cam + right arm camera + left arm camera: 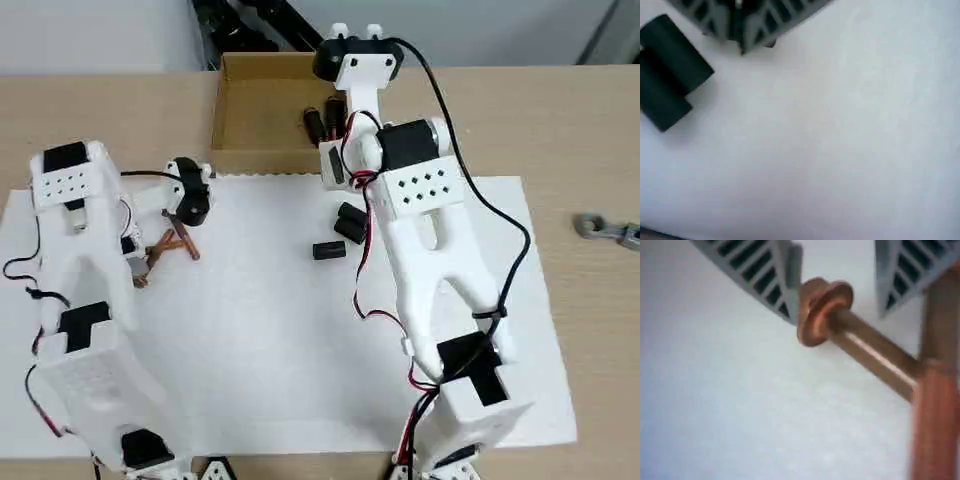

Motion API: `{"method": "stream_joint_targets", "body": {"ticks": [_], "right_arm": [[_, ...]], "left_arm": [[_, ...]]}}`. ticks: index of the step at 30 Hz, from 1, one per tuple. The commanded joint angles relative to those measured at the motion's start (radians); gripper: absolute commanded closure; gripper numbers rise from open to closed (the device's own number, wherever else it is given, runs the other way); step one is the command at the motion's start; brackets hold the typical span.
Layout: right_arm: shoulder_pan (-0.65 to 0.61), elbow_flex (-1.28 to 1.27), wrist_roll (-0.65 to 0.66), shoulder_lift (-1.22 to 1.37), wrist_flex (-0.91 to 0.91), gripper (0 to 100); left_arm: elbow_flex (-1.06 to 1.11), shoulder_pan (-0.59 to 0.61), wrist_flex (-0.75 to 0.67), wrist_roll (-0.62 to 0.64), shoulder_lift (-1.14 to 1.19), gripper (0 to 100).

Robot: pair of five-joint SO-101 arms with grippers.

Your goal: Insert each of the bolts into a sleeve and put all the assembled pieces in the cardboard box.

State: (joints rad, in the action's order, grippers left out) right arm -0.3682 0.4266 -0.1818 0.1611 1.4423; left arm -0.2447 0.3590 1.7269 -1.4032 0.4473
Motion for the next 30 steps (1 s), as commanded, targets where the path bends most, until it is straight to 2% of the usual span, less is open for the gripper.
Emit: {"method": "stream_joint_targets", "body": {"ticks": [1, 5, 8, 16, 23, 24, 26, 30], "right_arm": [[-0.004, 0.04, -0.012, -0.062, 0.007, 99.4], [-0.004, 0.04, -0.012, -0.062, 0.007, 99.4], [-0.004, 0.04, -0.012, -0.062, 0.007, 99.4], [-0.012, 0.04, -0.012, -0.054, 0.005, 99.4], [-0.013, 0.04, -0.012, -0.054, 0.007, 99.4], [-0.013, 0.04, -0.012, -0.054, 0.007, 99.4], [-0.015, 0.04, -0.012, -0.054, 0.007, 99.4], [-0.015, 0.04, -0.012, -0.054, 0.007, 99.4]], "left_arm": [[-0.001, -0.003, 0.02, 0.008, -0.012, 90], [-0.018, 0.003, 0.002, 0.12, -0.018, 90], [-0.05, 0.003, -0.035, 0.368, -0.021, 90], [-0.234, 0.002, -0.08, 1.413, -0.021, 90], [-0.236, 0.002, -0.02, 2.308, -0.012, 90], [-0.228, 0.003, 0.0, 2.387, -0.012, 90], [-0.222, 0.002, 0.028, 2.466, -0.011, 90], [-0.193, 0.002, 0.018, 2.475, -0.009, 90]]}}
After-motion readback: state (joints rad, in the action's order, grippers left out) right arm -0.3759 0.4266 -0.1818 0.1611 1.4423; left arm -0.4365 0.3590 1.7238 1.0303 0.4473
